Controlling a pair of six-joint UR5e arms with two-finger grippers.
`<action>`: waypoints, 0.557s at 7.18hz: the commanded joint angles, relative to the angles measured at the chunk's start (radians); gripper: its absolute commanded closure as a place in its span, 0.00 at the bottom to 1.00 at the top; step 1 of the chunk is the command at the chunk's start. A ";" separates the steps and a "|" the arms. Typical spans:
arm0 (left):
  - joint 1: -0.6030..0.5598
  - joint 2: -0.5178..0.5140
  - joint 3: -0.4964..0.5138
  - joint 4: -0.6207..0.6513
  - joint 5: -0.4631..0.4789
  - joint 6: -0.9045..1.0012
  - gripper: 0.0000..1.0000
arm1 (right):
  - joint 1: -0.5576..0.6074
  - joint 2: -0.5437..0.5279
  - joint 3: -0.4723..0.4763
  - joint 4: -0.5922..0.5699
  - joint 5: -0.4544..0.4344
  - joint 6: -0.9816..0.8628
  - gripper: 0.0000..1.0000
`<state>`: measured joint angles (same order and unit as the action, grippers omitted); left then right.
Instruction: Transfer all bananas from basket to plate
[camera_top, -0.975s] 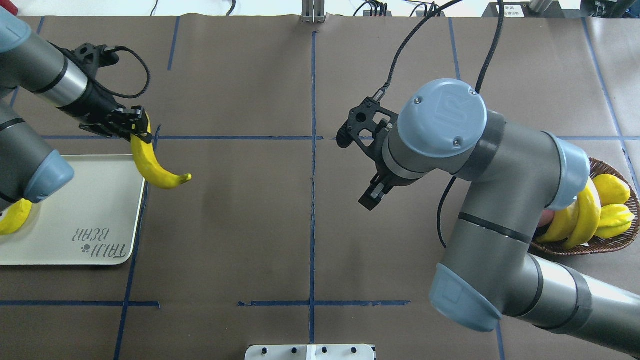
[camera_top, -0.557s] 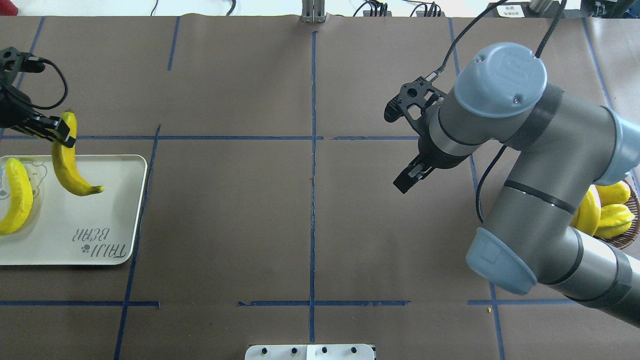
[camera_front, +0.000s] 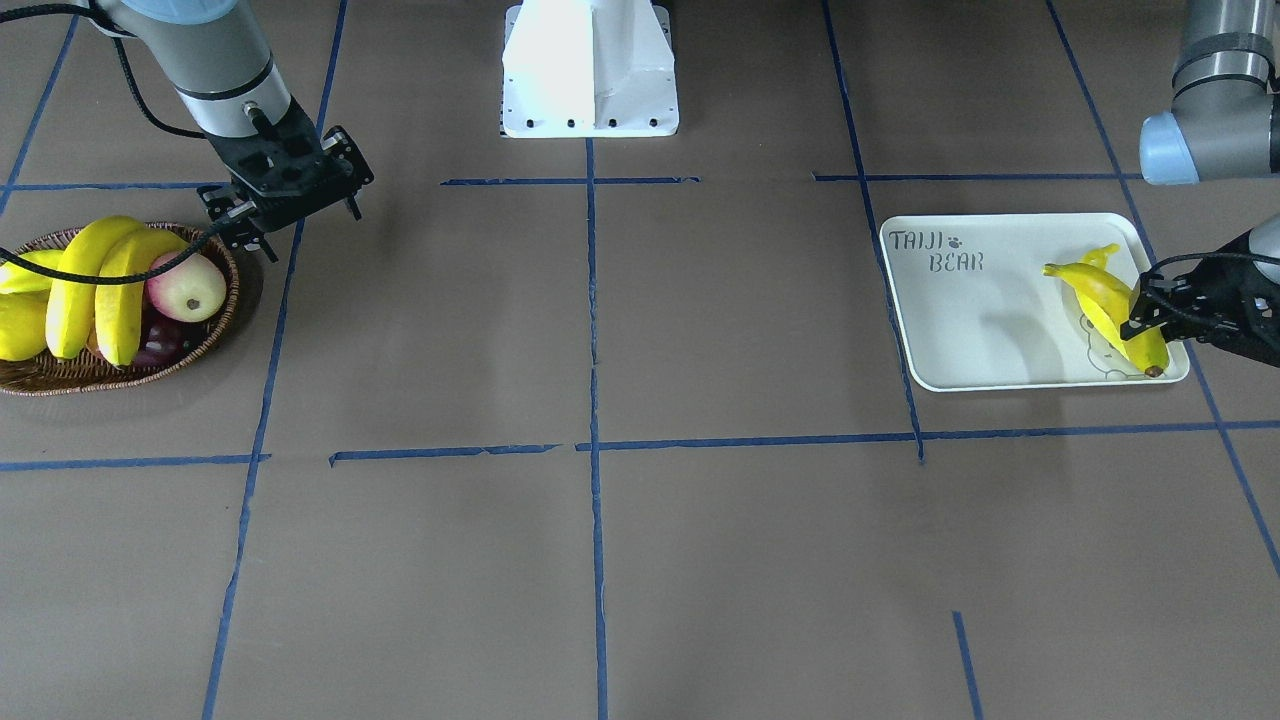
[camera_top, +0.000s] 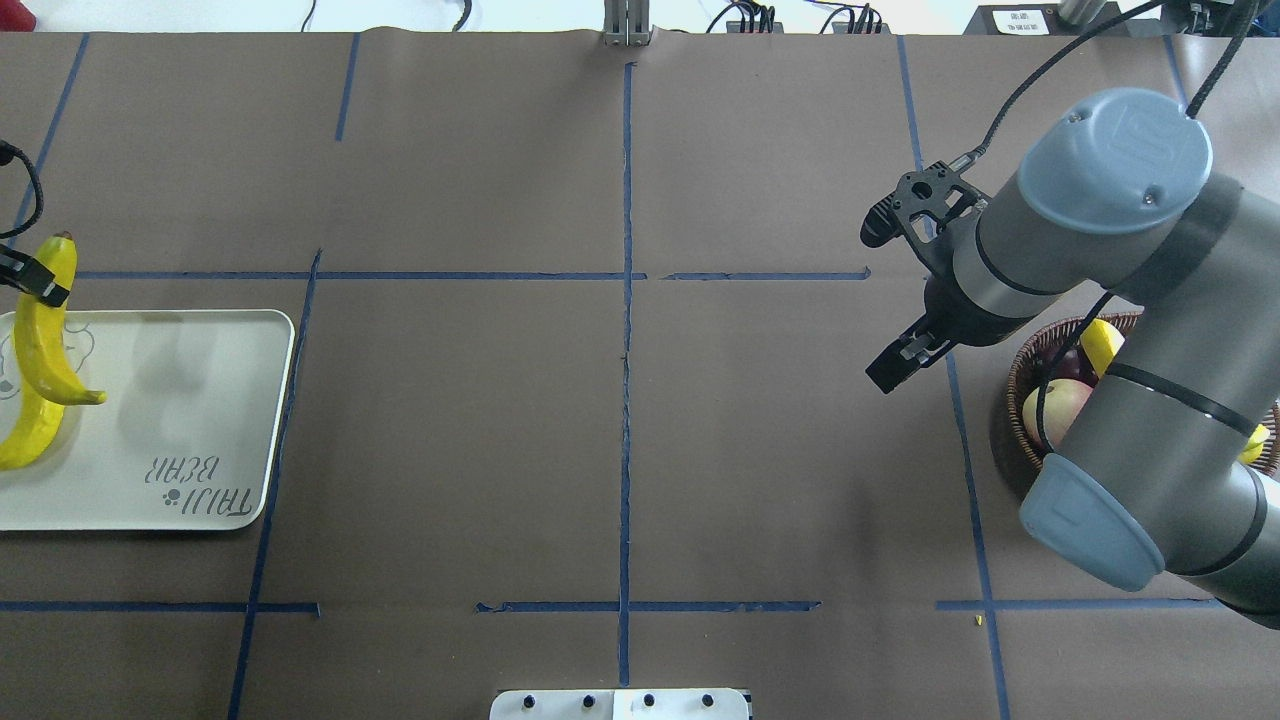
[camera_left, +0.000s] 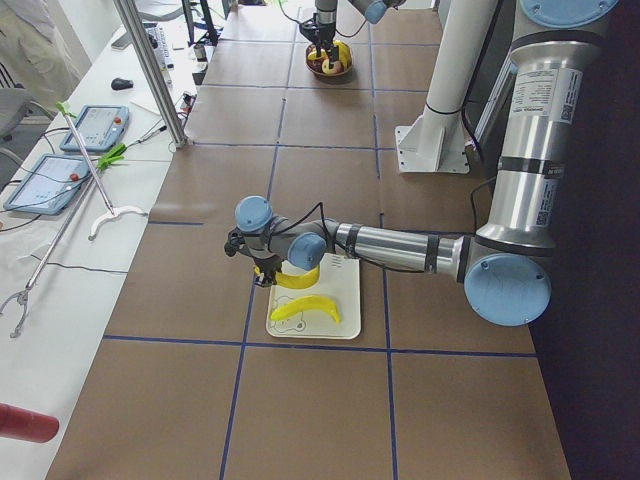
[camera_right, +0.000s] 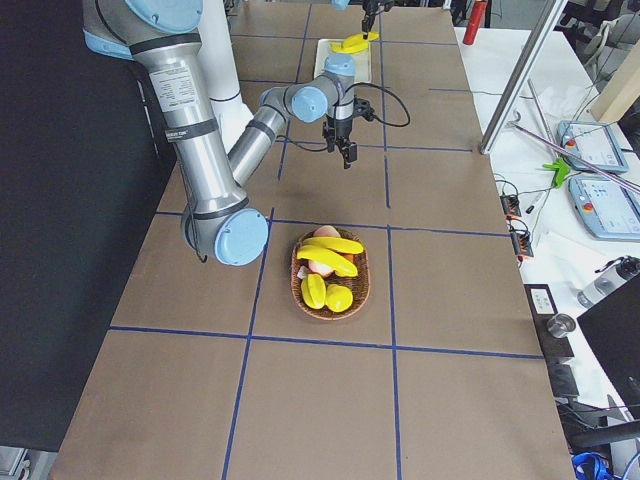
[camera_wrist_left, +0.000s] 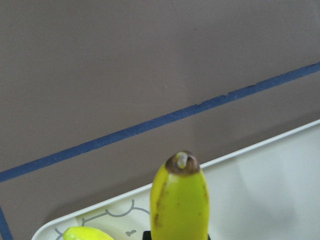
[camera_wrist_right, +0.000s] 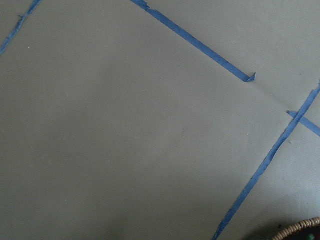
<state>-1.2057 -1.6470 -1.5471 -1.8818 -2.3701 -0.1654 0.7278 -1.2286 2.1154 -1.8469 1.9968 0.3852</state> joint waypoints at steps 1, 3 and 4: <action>0.020 0.022 0.004 -0.006 0.000 -0.005 0.86 | 0.001 -0.011 0.006 0.000 0.000 0.006 0.01; 0.052 0.022 0.002 -0.008 -0.001 -0.006 0.53 | 0.001 -0.011 0.006 0.000 0.000 0.006 0.01; 0.057 0.022 0.001 -0.011 0.000 -0.037 0.19 | 0.001 -0.011 0.003 0.000 -0.001 0.006 0.01</action>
<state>-1.1622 -1.6251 -1.5449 -1.8899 -2.3708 -0.1784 0.7286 -1.2391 2.1207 -1.8469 1.9969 0.3909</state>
